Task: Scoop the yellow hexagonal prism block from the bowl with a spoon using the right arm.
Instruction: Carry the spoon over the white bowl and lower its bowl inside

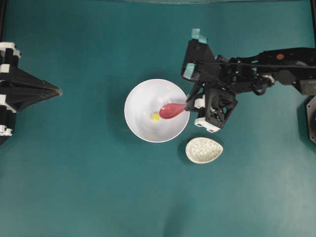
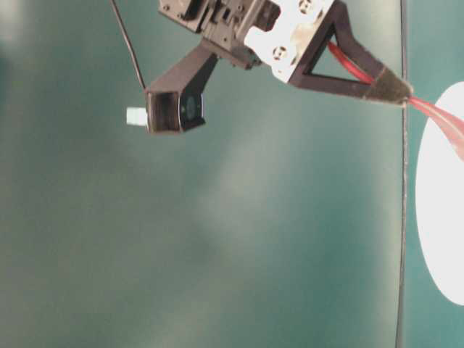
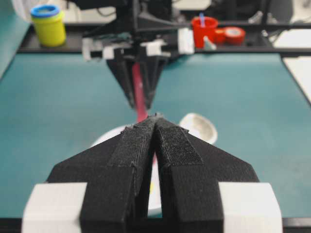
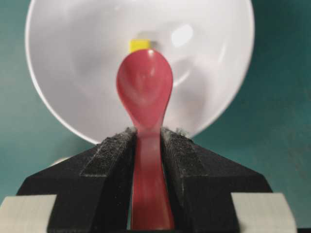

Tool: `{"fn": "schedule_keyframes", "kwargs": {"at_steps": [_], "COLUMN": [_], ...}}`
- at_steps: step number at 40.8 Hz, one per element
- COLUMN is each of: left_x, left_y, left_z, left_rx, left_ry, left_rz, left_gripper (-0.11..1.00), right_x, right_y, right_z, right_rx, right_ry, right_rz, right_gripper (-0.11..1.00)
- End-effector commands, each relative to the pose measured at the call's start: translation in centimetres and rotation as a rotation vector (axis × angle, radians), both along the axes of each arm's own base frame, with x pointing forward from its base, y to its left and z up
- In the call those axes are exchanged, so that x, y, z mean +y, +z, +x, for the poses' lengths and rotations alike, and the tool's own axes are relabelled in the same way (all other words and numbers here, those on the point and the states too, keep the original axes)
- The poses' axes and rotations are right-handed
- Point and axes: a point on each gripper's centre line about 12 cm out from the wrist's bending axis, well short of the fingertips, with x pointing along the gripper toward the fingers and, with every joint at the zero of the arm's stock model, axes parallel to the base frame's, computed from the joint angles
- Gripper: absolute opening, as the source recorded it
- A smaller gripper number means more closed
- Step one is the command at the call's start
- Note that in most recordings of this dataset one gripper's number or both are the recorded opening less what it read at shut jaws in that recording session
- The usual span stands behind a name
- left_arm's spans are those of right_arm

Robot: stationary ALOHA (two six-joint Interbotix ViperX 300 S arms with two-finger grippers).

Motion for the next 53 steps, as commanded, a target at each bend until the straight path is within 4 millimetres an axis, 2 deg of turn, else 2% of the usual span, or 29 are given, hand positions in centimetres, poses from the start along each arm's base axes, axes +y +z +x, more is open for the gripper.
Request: {"fn": "schedule_keyframes", "kwargs": {"at_steps": [1,28,53], "left_x": [-0.04,-0.04,-0.04], "left_y": [0.94,0.92,0.94], "left_z": [0.22,0.22,0.22], "left_rx": [-0.026,-0.025,-0.026], "left_ry": [-0.002,-0.002,-0.002], "left_rz": [0.006,0.006,0.008], "left_gripper": [-0.01,-0.01,-0.01], "right_x": [-0.13,0.10,-0.06], "right_y": [1.25,0.95,0.34], "right_z": [0.79,0.92,1.18], "right_rx": [-0.015,0.043,0.061], "right_ry": [0.002,0.013,-0.062], "right_rz": [0.004,0.024,0.069], "right_gripper": [0.24,0.24,0.23]}}
